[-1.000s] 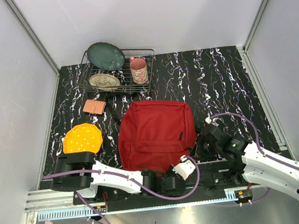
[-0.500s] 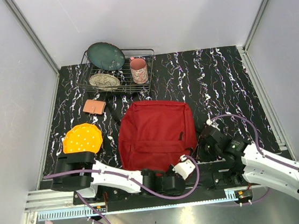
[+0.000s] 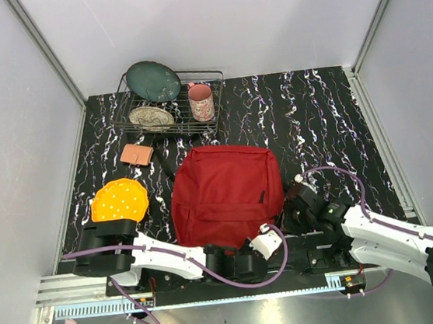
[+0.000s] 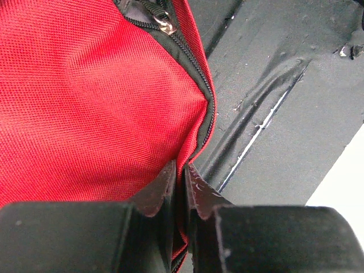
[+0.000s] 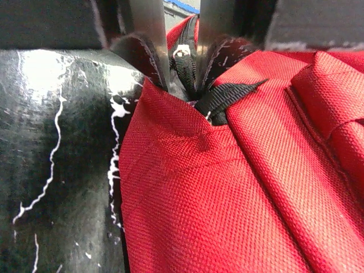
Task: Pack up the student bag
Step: Zip the student bag at the center of the board, then unzip the student bag at the center of the board.
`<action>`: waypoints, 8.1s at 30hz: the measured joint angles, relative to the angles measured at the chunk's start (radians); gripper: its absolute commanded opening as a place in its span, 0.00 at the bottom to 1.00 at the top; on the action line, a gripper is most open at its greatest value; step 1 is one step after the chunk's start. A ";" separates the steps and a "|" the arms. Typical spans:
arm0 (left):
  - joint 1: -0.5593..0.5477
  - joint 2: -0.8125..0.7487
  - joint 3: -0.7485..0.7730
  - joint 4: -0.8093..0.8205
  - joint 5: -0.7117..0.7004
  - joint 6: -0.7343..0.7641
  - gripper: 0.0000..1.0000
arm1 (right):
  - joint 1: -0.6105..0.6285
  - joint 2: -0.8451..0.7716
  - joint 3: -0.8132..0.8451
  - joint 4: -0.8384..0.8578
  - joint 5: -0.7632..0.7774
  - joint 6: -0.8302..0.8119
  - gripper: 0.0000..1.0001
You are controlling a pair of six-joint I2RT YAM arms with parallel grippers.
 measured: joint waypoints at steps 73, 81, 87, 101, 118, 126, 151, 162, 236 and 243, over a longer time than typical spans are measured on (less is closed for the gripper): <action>0.029 -0.167 -0.142 0.219 0.018 -0.049 0.00 | -0.030 -0.242 0.119 -0.257 0.434 0.177 0.00; 0.032 -0.185 -0.151 0.255 -0.006 -0.059 0.00 | -0.241 -0.164 0.123 -0.181 0.259 0.029 0.00; 0.032 -0.184 -0.149 0.242 -0.004 -0.050 0.31 | -0.287 -0.050 0.133 -0.105 0.184 -0.036 0.00; 0.095 -0.299 0.026 -0.035 0.071 0.077 0.99 | -0.329 -0.179 0.193 -0.111 0.373 -0.100 0.00; 0.427 -0.520 0.096 -0.199 0.029 0.031 0.99 | -0.336 -0.122 0.231 -0.100 0.297 -0.142 0.00; 0.473 -0.590 0.064 -0.346 -0.071 -0.188 0.99 | -0.336 -0.188 0.231 -0.121 0.228 -0.160 0.22; 0.615 -0.563 0.016 -0.445 -0.076 -0.235 0.99 | -0.337 0.195 0.410 0.054 0.065 -0.260 0.54; 0.741 -0.751 -0.197 -0.465 -0.018 -0.388 0.99 | -0.333 0.320 0.427 0.139 -0.023 -0.340 0.49; 0.844 -0.660 -0.460 0.045 0.340 -0.277 0.00 | 0.109 0.536 0.645 0.154 0.062 -0.317 0.00; 0.844 -0.684 -0.460 0.049 0.342 -0.267 0.00 | 0.193 0.657 0.737 0.160 0.095 -0.299 0.00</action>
